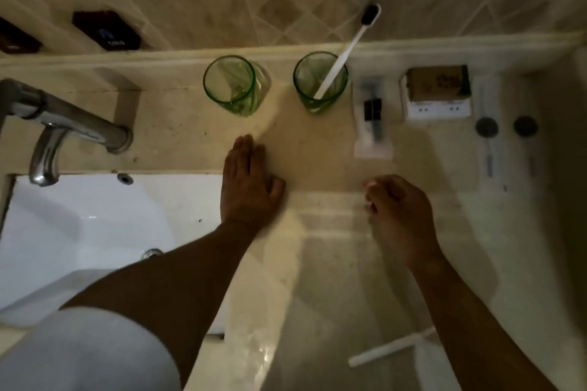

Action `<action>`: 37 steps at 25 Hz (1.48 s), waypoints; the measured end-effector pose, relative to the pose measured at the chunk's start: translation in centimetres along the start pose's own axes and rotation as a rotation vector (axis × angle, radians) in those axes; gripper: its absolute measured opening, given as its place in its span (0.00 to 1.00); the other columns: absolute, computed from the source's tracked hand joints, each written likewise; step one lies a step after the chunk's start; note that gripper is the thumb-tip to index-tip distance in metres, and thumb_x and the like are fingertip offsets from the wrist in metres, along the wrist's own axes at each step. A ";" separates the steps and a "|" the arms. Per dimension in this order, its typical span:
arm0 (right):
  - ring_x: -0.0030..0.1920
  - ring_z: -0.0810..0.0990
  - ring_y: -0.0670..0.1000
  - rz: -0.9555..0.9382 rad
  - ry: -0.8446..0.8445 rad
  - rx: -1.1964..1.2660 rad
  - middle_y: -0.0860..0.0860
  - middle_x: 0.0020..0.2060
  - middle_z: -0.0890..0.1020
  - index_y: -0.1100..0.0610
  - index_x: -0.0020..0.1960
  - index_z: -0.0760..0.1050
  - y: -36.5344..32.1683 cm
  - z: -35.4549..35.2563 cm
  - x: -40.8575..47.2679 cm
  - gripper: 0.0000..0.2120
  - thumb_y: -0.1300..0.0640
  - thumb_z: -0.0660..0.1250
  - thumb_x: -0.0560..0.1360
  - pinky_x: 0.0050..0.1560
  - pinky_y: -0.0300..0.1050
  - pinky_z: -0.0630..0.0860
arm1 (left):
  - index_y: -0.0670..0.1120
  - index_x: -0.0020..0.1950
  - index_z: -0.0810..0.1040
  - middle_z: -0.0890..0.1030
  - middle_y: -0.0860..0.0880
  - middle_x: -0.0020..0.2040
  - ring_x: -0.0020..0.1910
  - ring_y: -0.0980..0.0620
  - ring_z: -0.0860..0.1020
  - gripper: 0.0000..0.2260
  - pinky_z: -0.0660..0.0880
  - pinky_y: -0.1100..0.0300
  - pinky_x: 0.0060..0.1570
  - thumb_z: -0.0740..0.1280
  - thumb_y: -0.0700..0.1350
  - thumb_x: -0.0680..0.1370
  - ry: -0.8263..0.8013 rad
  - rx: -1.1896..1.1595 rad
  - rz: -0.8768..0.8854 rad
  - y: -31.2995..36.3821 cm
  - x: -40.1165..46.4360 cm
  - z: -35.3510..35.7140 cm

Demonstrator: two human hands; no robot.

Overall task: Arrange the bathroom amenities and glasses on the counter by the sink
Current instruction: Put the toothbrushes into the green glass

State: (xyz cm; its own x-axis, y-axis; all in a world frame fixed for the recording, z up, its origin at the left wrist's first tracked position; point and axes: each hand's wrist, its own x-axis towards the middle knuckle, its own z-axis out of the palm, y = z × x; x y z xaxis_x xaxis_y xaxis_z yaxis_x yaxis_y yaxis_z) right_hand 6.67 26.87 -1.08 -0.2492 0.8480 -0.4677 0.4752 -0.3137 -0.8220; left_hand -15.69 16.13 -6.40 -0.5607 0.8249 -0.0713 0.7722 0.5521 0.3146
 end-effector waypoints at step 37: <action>0.38 0.81 0.46 -0.031 0.255 -0.119 0.46 0.37 0.82 0.48 0.45 0.78 -3.2 8.0 -10.3 0.04 0.52 0.66 0.78 0.38 0.39 0.73 | 0.37 0.75 0.66 0.63 0.35 0.77 0.79 0.38 0.57 0.30 0.52 0.45 0.79 0.60 0.53 0.76 0.001 -0.119 0.084 -1.2 0.4 -0.1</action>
State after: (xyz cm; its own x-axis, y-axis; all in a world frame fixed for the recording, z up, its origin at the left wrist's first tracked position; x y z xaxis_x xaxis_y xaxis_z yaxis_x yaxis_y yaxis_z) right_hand 0.95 15.70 3.78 -0.0524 0.9412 -0.3338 0.5700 -0.2462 -0.7838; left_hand -16.90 15.80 -6.68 -0.4963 0.8673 -0.0393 0.7755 0.4632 0.4290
